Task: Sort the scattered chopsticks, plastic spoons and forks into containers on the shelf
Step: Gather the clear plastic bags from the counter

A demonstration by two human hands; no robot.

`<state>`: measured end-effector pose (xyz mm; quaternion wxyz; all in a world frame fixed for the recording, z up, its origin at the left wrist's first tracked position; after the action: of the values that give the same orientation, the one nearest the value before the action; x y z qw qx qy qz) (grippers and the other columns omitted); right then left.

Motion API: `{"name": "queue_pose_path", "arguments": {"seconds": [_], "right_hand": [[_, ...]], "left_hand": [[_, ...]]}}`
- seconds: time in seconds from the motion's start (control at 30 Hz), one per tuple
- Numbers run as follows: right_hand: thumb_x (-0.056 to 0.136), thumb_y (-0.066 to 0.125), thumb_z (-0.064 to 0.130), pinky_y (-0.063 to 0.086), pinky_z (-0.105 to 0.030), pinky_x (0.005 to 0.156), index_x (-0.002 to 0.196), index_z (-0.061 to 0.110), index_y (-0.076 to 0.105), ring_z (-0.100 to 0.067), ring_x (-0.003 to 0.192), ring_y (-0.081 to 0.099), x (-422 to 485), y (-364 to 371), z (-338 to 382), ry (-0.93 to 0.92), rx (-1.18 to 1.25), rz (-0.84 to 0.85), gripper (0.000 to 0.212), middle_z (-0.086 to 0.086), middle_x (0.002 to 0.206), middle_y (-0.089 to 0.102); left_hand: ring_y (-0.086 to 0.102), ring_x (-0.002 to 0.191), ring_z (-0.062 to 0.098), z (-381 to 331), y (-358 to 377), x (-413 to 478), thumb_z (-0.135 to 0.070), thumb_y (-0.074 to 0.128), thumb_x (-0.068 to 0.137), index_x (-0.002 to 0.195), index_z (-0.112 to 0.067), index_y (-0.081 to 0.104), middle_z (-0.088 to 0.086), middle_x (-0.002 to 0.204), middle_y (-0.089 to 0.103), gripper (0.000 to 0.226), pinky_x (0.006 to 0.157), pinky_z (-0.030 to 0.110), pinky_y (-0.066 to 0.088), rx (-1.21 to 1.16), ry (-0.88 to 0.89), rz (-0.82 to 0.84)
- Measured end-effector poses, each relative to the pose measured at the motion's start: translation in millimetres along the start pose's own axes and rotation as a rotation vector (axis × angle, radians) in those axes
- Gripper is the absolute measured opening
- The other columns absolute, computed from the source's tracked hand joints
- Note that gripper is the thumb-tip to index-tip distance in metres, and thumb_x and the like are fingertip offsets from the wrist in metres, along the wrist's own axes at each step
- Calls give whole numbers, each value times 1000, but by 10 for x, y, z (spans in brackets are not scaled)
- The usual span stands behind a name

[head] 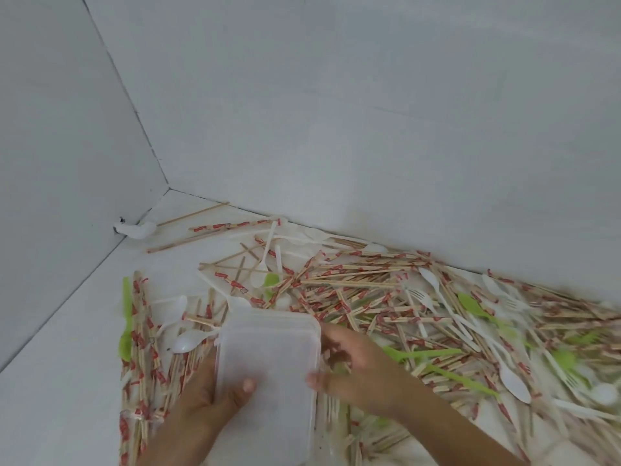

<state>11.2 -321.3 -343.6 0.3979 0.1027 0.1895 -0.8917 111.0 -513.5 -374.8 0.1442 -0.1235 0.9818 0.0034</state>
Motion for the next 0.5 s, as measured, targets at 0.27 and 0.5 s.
{"name": "queue_pose_path", "arguments": {"seconds": [0.27,0.5], "right_hand": [[94,51,61,32,-52,120,157,32,31,-36,150,22,495,-1045,-701,288,-958,-316,72,-4,160,30],[85,51,31,47,-47,101,143,32,43,-27,126,42,345,-1088,-699,230,-997,-390,58,4,136,47]], "left_hand": [[72,111,17,-137,-97,416,-61,78,70,131,-42,62,-10,122,74,66,98,54,56,-99,0,-221],[73,109,23,-195,-20,591,-46,81,79,129,-34,64,-1,122,75,54,90,51,59,-145,7,-210]]}}
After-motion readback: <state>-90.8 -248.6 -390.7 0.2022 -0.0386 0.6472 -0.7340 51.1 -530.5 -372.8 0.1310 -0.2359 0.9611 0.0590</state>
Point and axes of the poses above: each hand's wrist, its own x-axis towards the middle knuckle, its own y-axis out of the palm, z = x × y, the point moved 9 cm from there along x, towards the middle knuckle
